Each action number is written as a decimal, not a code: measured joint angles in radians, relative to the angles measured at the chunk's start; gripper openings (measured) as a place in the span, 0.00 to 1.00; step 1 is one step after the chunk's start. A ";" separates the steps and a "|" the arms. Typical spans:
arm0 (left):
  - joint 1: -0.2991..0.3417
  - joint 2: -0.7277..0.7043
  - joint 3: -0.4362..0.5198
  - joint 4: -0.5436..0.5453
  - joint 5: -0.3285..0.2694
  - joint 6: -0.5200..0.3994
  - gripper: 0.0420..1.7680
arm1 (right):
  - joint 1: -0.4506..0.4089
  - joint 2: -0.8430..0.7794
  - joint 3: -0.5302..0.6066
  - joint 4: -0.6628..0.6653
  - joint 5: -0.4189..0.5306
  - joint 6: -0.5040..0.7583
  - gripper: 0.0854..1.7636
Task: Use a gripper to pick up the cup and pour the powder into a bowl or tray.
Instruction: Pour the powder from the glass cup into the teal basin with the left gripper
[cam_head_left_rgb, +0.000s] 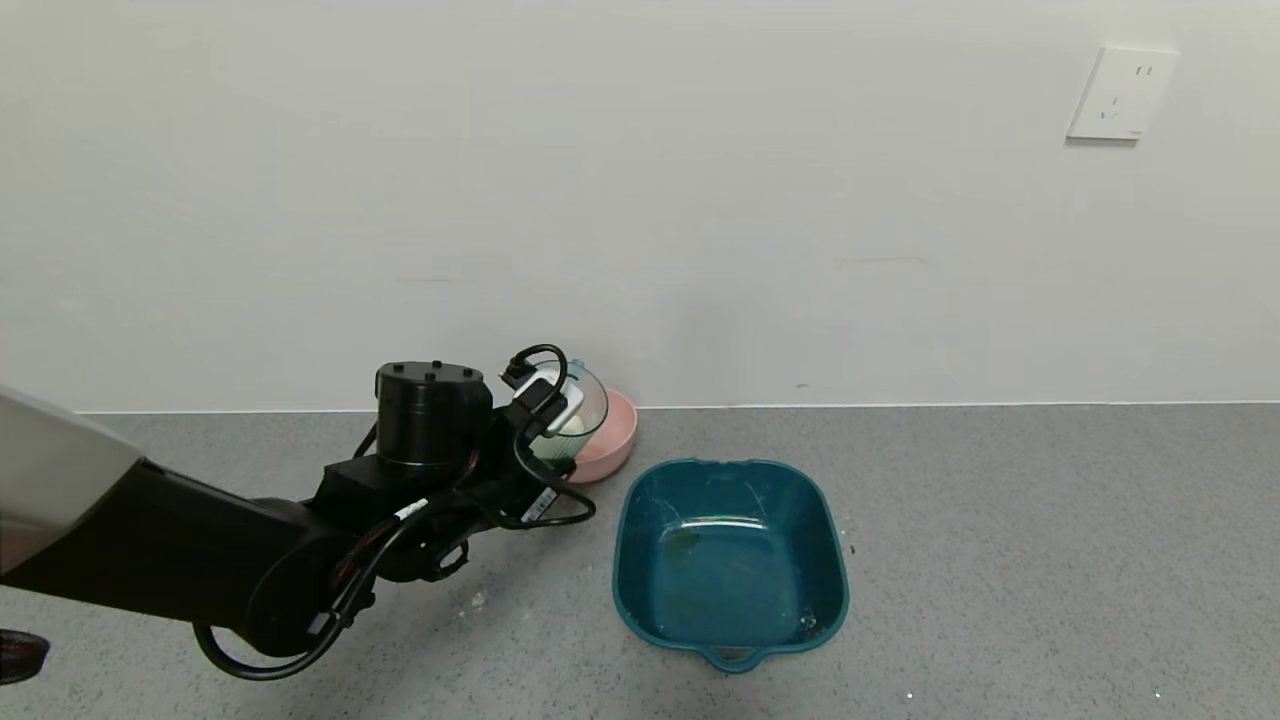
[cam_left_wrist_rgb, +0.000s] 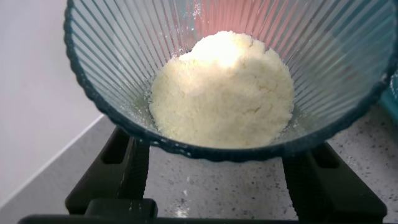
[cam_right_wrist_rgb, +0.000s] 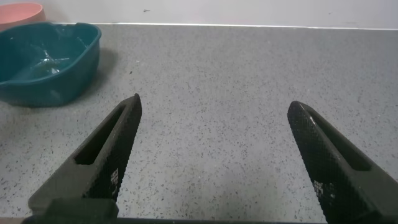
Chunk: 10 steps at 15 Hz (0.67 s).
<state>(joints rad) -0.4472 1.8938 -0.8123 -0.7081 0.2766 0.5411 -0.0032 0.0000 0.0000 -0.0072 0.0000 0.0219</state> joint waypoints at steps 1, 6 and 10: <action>-0.012 0.001 -0.011 0.001 0.013 0.034 0.70 | 0.000 0.000 0.000 0.000 0.000 0.000 0.97; -0.049 0.009 -0.089 0.053 0.042 0.243 0.70 | 0.000 0.000 0.000 0.000 0.000 0.000 0.97; -0.067 0.024 -0.122 0.053 0.137 0.473 0.69 | 0.000 0.000 0.000 0.000 0.000 0.000 0.97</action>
<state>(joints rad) -0.5138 1.9174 -0.9343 -0.6555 0.4140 1.0140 -0.0032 0.0000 0.0000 -0.0072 0.0000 0.0219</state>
